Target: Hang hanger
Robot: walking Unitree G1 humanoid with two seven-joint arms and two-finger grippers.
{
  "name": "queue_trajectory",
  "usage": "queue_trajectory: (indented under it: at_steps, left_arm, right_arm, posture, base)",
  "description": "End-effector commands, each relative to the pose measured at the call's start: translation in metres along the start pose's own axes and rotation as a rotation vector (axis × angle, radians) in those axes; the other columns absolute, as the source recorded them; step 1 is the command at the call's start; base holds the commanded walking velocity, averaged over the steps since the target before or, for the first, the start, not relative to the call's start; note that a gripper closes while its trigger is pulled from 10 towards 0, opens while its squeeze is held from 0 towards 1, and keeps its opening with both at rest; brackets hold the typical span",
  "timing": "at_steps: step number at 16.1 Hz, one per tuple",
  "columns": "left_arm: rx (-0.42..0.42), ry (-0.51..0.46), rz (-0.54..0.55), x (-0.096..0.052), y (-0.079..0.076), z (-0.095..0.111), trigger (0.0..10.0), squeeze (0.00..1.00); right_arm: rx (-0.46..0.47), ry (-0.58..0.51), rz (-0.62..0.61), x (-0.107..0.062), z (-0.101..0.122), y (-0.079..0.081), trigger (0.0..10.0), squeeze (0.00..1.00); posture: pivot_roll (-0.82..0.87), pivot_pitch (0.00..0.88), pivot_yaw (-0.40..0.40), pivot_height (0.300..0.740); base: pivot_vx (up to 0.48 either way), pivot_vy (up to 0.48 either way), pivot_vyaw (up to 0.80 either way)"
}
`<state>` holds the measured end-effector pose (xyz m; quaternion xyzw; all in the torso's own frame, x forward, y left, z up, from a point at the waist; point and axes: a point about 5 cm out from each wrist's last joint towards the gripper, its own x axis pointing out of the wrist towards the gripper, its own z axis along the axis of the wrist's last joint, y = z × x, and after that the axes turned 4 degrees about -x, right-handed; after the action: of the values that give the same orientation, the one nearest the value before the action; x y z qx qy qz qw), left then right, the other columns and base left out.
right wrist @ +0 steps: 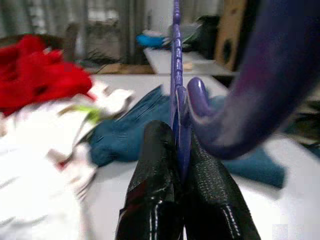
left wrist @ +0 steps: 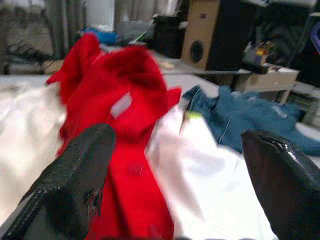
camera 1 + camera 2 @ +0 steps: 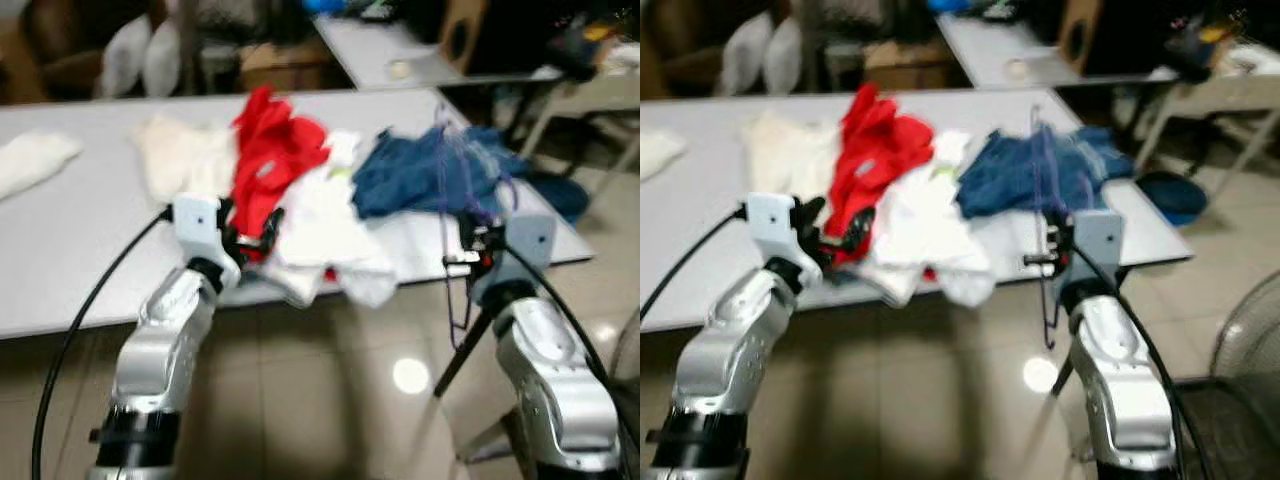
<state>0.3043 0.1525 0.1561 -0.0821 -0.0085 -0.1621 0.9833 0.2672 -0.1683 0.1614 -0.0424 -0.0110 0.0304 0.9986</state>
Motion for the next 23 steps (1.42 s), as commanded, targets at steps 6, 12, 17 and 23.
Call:
queue_trajectory:
  at_steps: [6, 12, 17, 23]
  left_arm:
    - [0.024, -0.001, -0.042, 0.001, 0.001, 0.002, 10.0, 0.00]
    - [0.019, -0.009, -0.029, 0.005, 0.002, 0.000, 10.0, 0.00]
    - [0.004, 0.007, 0.002, 0.003, 0.000, -0.004, 10.0, 0.02]
    - [0.064, 0.023, -0.001, 0.005, -0.003, -0.010, 10.0, 0.00]
  right_arm:
    - [0.000, -0.021, -0.006, -0.001, 0.000, 0.001, 10.0, 0.00]
    - [-0.018, -0.027, -0.006, -0.001, 0.000, -0.002, 10.0, 0.00]
    - [-0.016, -0.023, -0.018, -0.003, -0.001, -0.002, 10.0, 0.00]
    - [-0.032, -0.020, -0.019, -0.002, -0.001, -0.007, 10.0, 0.00]
  posture:
    - [-0.21, 0.000, 0.012, 0.740]
    - [-0.21, 0.000, 0.012, 0.740]
    - [-0.21, 0.000, 0.012, 0.740]
    - [-0.21, 0.000, 0.003, 0.740]
  base:
    - [0.121, 0.110, -0.13]
    - [0.000, 0.470, 0.00]
    - [0.000, -0.384, 0.00]
    - [0.000, 0.000, 0.00]
